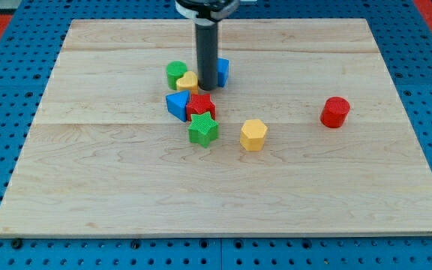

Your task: Push the blue blocks into the red star

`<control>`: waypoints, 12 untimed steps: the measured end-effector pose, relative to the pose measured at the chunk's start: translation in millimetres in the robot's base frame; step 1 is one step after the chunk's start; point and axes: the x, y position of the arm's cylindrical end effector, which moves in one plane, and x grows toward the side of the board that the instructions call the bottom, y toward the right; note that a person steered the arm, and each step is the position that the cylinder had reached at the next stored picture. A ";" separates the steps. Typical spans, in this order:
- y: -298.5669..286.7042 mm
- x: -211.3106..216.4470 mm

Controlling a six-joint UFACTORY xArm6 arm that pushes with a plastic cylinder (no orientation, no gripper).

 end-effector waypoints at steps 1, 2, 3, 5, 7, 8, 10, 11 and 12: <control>-22.0 -0.1; -0.2 -37.8; -6.4 -78.3; 35.0 22.0; 18.5 17.8; -29.5 45.4; -102.9 48.4; -120.7 30.0; -104.9 74.2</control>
